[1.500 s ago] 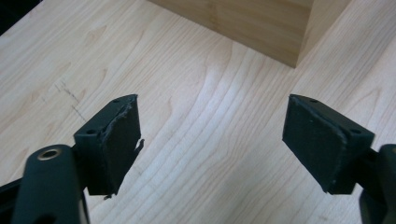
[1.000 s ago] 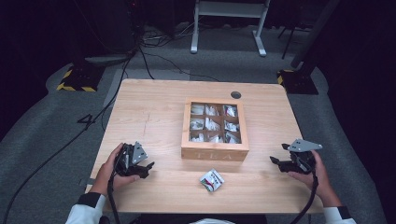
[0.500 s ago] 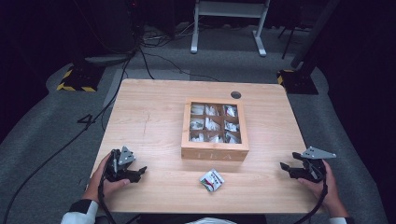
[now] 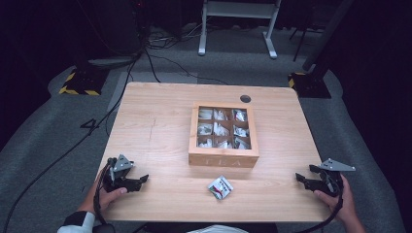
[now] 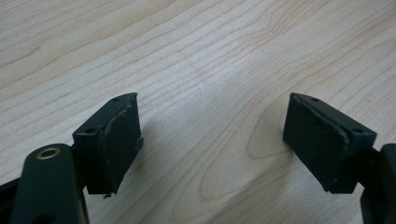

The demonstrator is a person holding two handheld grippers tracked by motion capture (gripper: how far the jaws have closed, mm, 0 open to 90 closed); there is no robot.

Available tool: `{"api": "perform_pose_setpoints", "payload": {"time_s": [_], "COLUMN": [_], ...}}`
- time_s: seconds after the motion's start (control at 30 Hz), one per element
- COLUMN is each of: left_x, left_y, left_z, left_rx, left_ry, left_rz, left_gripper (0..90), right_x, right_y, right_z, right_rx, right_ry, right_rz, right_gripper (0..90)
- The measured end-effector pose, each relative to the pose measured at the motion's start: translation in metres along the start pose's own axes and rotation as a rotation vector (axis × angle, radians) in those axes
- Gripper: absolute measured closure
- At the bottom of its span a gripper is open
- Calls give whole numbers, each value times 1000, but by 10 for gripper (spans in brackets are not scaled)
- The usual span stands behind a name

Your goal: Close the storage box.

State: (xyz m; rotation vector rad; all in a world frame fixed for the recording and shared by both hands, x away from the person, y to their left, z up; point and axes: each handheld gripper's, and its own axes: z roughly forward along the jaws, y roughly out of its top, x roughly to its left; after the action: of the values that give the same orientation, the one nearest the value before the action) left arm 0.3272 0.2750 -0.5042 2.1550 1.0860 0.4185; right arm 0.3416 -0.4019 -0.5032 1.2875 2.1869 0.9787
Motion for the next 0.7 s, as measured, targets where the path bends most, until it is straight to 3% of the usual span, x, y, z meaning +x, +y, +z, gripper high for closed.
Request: {"api": "perform_pose_setpoints", "payload": {"time_s": [0.7], "left_x": [0], "left_y": [0], "left_z": [0], "left_rx": [1], "left_ry": [-2], "left_rz": [-4], "left_gripper": [192], "right_x": [1], "right_y": [0], "right_z": [0], "right_rx": [2], "right_ry": [-17], "right_rz": [9], "right_gripper": [234]}}
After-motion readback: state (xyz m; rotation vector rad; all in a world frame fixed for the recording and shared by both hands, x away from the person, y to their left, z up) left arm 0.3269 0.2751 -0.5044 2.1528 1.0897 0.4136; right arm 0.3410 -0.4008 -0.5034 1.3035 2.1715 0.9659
